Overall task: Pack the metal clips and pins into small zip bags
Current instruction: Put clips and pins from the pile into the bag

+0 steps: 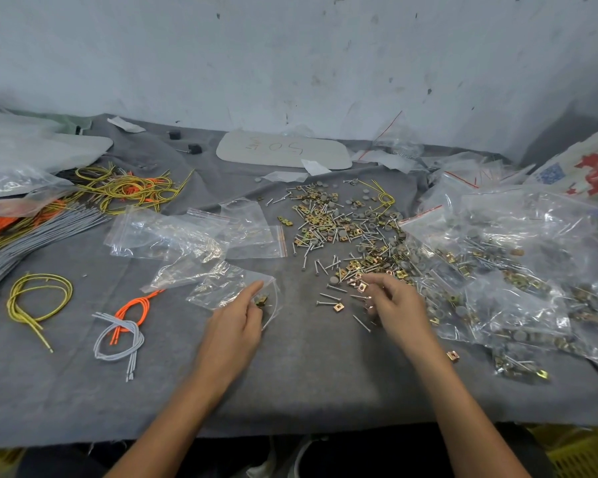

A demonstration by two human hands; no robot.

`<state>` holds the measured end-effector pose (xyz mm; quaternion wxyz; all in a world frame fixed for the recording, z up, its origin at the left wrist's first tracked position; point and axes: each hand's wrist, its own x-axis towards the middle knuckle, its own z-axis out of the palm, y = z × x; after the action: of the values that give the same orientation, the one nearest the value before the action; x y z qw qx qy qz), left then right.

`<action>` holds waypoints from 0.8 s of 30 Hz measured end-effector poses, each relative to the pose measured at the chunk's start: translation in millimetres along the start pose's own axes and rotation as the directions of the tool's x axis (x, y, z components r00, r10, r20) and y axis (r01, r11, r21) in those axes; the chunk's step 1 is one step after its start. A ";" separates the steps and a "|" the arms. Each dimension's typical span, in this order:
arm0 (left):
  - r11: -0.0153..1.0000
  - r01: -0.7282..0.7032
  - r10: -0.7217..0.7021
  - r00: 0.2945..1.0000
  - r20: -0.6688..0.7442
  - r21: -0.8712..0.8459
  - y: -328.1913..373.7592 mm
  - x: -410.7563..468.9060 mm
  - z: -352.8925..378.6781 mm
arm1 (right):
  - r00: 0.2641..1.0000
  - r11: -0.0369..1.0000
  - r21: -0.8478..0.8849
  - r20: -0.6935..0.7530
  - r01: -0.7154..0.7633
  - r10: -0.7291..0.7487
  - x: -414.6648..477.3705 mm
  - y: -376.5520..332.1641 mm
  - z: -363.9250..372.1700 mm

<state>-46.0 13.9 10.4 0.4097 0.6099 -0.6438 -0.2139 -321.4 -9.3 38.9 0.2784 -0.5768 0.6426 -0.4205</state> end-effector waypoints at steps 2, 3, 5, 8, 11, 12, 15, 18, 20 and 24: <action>1.000 0.001 -0.001 1.000 -0.006 0.005 0.1 -0.2 0.1 | 1.000 0.997 -0.073 -0.022 0.000 -0.002 0.7 0.7 -5.3; 1.000 0.002 -0.002 1.000 -0.008 0.007 0.3 -0.4 0.0 | 1.000 0.994 -0.110 -0.029 -0.003 -0.001 0.2 -0.4 -7.0; 1.000 0.005 -0.005 1.000 -0.006 0.007 1.6 -0.6 -0.4 | 0.999 0.983 -0.183 -0.033 0.007 -0.013 -1.7 -5.0 -8.2; 1.000 0.003 -0.003 1.000 0.001 -0.001 3.9 -1.5 -1.2 | 0.992 0.982 -0.158 0.090 0.103 -0.090 -10.8 -23.7 5.1; 1.000 0.011 -0.011 1.000 -0.003 -0.008 4.3 -1.3 -1.9 | 0.953 0.980 -0.038 0.242 0.195 -0.180 -27.5 -47.4 36.9; 1.000 0.015 -0.015 1.000 -0.002 -0.010 4.6 -1.1 -2.1 | 0.945 0.977 -0.014 0.260 0.211 -0.200 -32.1 -54.5 48.3; 0.999 0.036 -0.035 0.999 0.020 -0.025 6.2 -1.2 -3.4 | 0.944 0.974 -0.028 0.254 0.223 -0.208 -37.4 -69.1 77.5; 0.999 0.049 -0.048 0.999 0.016 -0.023 6.0 -0.5 -4.3 | 0.936 0.961 -0.102 0.276 0.256 -0.220 -32.7 -74.7 89.6; 0.999 0.035 -0.035 0.999 0.000 -0.017 5.4 0.0 -4.3 | 0.901 0.951 -0.082 0.355 0.297 -0.251 -30.5 -74.9 89.7; 1.000 0.008 -0.009 1.000 -0.026 -0.025 5.6 0.5 -3.1 | 0.934 0.963 -0.120 0.296 0.243 -0.199 -19.8 -58.9 70.9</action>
<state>-47.0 15.0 16.6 0.4248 0.6103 -0.6329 -0.2155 -228.3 -4.4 52.2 0.2721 -0.7190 0.5582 -0.3120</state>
